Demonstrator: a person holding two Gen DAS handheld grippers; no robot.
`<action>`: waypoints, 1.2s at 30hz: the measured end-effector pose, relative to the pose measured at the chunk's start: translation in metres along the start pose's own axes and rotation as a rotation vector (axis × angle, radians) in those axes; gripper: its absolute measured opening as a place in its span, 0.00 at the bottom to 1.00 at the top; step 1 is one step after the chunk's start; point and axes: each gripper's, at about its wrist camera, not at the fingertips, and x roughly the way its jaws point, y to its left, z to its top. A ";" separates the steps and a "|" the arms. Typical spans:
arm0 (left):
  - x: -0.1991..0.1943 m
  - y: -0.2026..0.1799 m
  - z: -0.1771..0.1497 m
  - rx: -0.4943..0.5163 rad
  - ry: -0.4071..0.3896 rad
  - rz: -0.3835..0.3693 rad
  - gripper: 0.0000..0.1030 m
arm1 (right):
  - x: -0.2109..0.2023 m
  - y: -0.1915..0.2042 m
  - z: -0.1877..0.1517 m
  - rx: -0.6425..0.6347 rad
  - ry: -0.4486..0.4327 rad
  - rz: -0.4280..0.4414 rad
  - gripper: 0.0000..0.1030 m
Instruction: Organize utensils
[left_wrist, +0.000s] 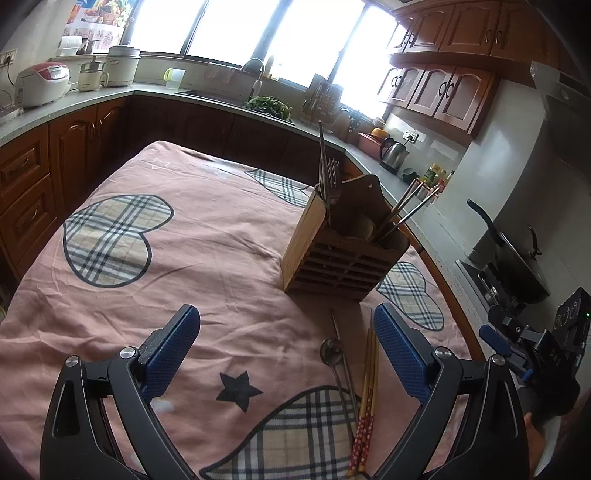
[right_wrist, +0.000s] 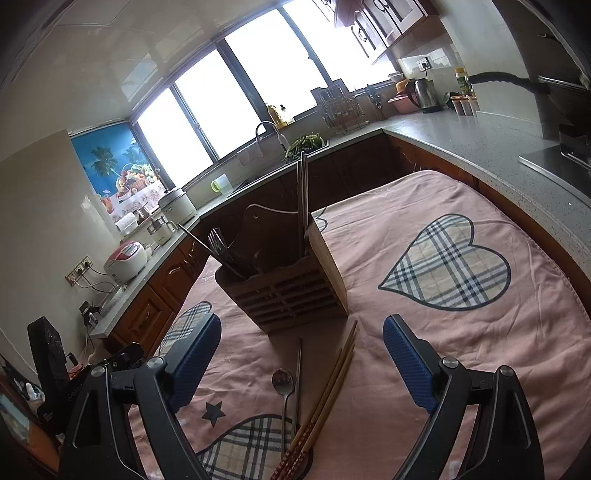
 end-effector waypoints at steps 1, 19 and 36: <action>0.000 0.000 -0.003 0.001 0.009 -0.002 0.94 | -0.001 -0.001 -0.004 0.006 0.005 -0.001 0.88; 0.039 -0.049 -0.053 0.187 0.168 -0.019 0.94 | -0.024 -0.037 -0.041 0.092 0.034 -0.038 0.88; 0.146 -0.142 -0.087 0.457 0.400 -0.021 0.26 | -0.021 -0.077 -0.028 0.165 0.029 -0.084 0.88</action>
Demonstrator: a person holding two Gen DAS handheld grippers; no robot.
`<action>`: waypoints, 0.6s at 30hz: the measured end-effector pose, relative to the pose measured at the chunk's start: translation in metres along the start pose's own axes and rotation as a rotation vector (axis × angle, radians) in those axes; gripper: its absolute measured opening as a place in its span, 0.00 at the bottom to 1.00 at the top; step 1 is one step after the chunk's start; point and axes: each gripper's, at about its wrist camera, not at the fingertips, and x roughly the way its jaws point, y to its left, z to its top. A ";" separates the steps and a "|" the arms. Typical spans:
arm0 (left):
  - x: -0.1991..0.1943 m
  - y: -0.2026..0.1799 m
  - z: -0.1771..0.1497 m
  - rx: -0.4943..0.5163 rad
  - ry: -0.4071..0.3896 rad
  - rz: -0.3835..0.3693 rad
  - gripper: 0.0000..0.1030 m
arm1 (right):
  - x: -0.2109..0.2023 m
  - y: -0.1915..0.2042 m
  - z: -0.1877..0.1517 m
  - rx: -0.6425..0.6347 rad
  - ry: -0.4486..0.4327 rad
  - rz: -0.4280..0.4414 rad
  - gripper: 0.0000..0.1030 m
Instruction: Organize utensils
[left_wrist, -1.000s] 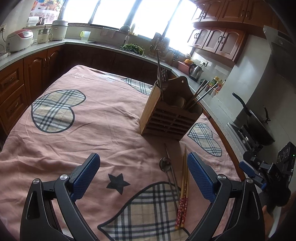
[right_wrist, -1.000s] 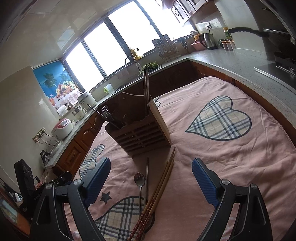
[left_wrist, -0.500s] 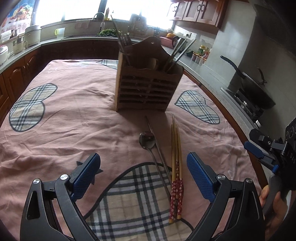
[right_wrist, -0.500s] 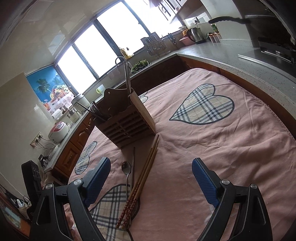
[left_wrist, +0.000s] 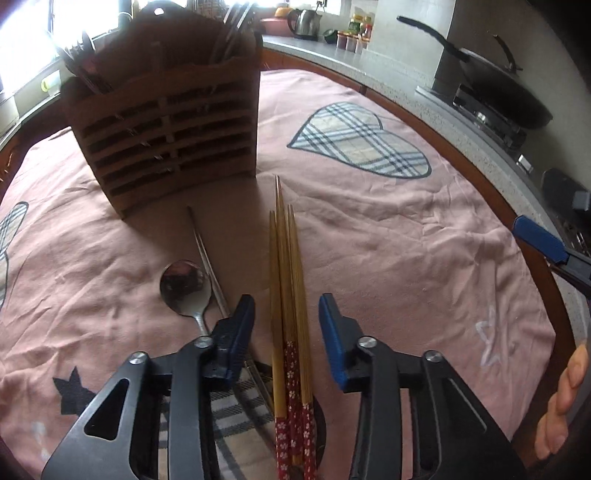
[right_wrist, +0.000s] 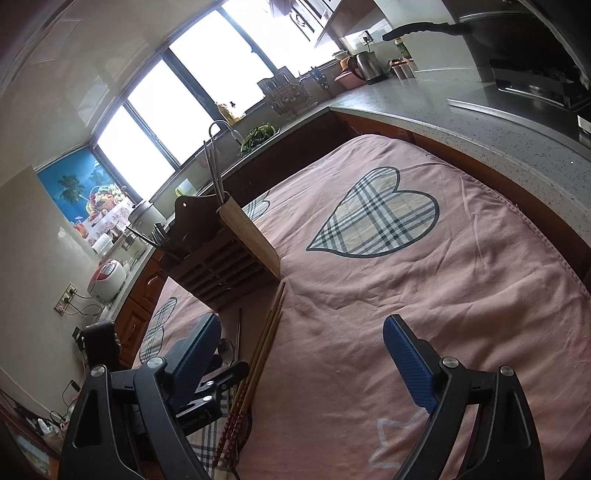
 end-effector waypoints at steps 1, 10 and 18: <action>0.006 0.000 -0.002 0.002 0.023 0.005 0.21 | 0.001 0.000 0.001 -0.001 0.001 -0.002 0.88; -0.019 0.042 -0.033 -0.129 0.021 -0.025 0.12 | 0.023 0.011 -0.001 -0.039 0.037 0.015 0.88; -0.056 0.100 -0.062 -0.320 -0.026 -0.099 0.12 | 0.050 0.036 -0.014 -0.096 0.105 0.041 0.88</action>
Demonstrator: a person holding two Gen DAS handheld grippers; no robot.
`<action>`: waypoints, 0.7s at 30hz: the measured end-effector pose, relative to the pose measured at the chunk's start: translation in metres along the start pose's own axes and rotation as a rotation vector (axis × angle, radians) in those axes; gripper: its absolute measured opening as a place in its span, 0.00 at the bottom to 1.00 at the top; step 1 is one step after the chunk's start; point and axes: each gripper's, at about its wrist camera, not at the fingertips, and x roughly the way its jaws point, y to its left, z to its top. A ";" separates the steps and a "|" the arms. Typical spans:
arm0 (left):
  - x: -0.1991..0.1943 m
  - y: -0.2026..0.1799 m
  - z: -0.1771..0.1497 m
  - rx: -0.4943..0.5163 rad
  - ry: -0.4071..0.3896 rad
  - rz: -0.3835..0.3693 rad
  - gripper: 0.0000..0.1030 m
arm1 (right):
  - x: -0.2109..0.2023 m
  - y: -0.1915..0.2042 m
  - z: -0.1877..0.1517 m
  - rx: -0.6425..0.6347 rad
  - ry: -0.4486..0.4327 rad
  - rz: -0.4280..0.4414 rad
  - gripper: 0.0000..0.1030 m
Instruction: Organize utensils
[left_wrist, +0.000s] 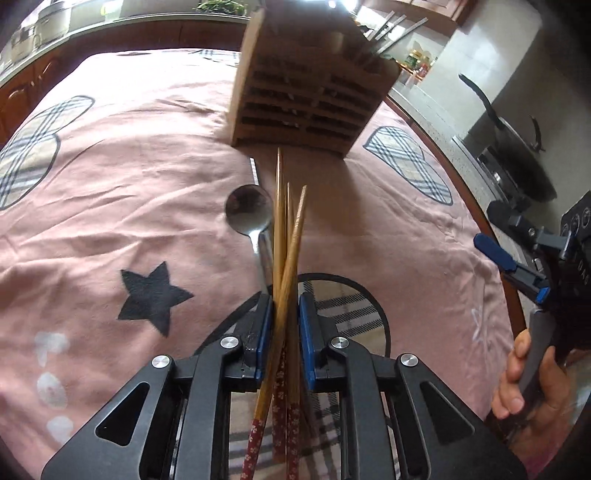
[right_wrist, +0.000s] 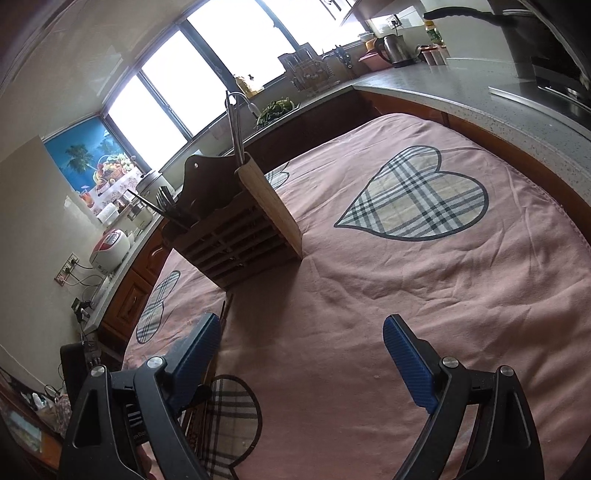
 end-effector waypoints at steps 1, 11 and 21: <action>-0.005 0.005 0.001 -0.012 -0.012 -0.006 0.12 | 0.004 0.003 -0.001 -0.005 0.010 0.006 0.88; -0.020 0.031 0.023 -0.014 -0.045 -0.015 0.29 | 0.033 0.028 -0.007 -0.046 0.077 0.032 0.87; 0.007 0.022 0.016 0.073 0.014 0.054 0.08 | 0.037 0.036 0.000 -0.065 0.078 0.017 0.84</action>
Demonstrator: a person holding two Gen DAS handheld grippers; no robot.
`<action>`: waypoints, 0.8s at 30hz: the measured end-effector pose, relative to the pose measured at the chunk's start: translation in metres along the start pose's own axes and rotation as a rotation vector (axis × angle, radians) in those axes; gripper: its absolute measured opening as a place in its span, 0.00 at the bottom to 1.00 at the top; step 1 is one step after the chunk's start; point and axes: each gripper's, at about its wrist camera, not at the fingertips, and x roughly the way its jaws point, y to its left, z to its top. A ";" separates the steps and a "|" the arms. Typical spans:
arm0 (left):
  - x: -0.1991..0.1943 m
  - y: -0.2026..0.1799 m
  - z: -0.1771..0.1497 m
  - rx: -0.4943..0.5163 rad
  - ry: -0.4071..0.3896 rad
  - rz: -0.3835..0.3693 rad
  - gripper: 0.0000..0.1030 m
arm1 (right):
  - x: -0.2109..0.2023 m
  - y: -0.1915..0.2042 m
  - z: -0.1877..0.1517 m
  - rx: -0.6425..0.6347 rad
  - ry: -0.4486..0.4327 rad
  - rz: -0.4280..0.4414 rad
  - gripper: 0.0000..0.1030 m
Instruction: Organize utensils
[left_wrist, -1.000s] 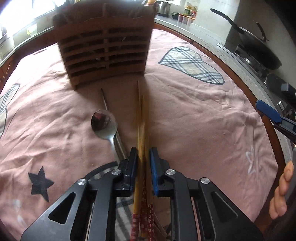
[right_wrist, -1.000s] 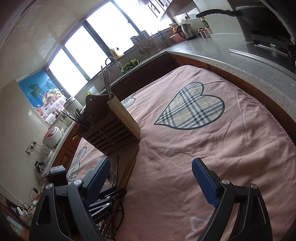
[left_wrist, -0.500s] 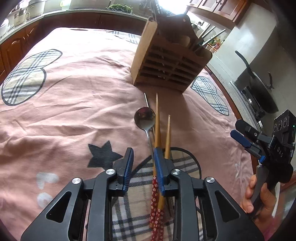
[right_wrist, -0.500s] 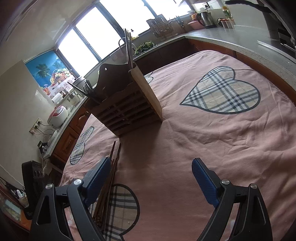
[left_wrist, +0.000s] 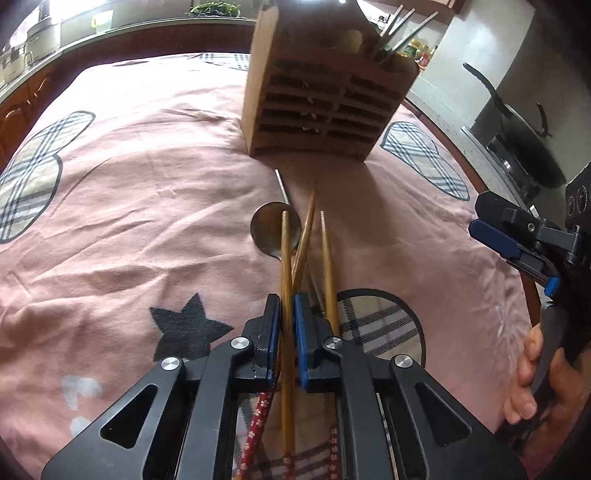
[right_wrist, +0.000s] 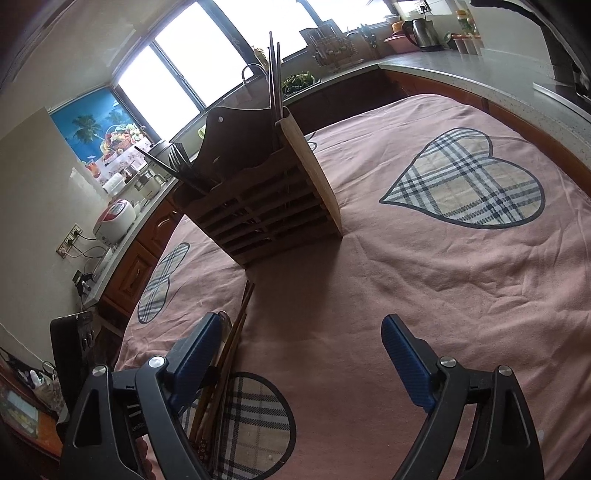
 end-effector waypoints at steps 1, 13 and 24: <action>-0.003 0.008 -0.003 -0.019 -0.003 0.010 0.08 | 0.000 0.002 0.000 -0.008 0.001 0.002 0.84; -0.039 0.073 -0.014 -0.208 -0.057 -0.008 0.32 | 0.042 0.038 -0.010 -0.089 0.112 0.015 0.55; -0.001 0.084 0.023 -0.164 0.001 0.051 0.30 | 0.101 0.059 -0.010 -0.104 0.233 -0.042 0.33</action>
